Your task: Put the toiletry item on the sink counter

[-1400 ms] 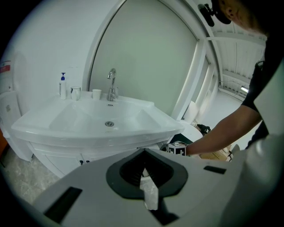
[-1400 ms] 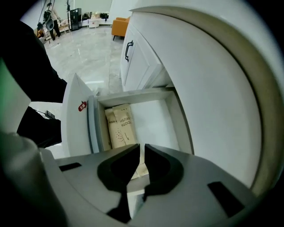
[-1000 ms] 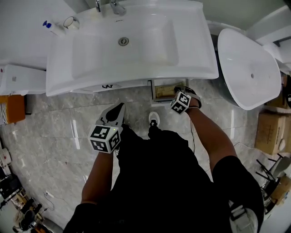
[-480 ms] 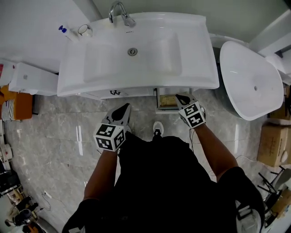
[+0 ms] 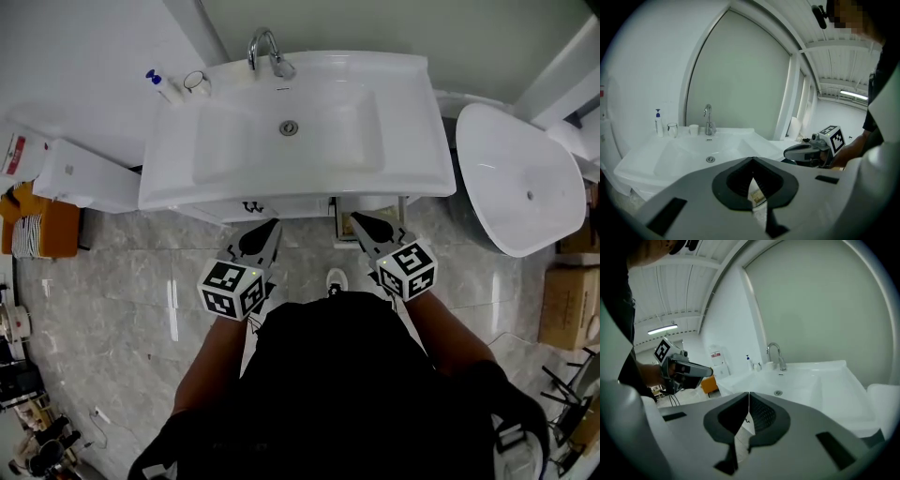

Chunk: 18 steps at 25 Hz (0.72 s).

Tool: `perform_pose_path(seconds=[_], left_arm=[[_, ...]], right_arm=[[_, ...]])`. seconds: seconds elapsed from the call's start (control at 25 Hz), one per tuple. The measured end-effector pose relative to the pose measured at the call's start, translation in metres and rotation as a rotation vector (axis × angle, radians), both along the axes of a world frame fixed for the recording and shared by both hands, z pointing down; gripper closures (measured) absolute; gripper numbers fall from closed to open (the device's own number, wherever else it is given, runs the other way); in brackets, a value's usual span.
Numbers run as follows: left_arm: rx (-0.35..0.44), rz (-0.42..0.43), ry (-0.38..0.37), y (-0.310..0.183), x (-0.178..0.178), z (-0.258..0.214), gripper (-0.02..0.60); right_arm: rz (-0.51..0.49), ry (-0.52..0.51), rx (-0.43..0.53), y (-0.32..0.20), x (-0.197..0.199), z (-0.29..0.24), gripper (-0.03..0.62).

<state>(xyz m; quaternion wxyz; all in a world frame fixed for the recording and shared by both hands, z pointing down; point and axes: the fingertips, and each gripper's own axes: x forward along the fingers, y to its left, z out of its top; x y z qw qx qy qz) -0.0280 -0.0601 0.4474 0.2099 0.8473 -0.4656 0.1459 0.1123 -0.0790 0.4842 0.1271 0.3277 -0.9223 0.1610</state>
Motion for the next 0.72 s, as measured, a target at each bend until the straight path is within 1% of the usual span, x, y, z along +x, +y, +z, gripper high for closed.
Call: perform_pose_path(seconds=[0.16,0.32,0.48,0.72], left_arm=[[0.013,0.018,0.001,0.016,-0.016,-0.011,0.584],[-0.001,0.032,-0.017,0.043,-0.038,-0.007,0.584],[-0.009,0.041,-0.003,0.062,-0.055,-0.004,0.584],[0.005,0.079,0.023,0.100,-0.065,-0.007,0.584]], right_arm=[[0.005,-0.057,-0.001,0.017,-0.020,-0.011,0.589],[0.035,-0.087,-0.011,0.039,-0.035,-0.015,0.591],[0.055,-0.053,-0.007,0.062,-0.050,-0.015,0.591],[0.090,-0.003,-0.052,0.109,-0.072,-0.008,0.591]])
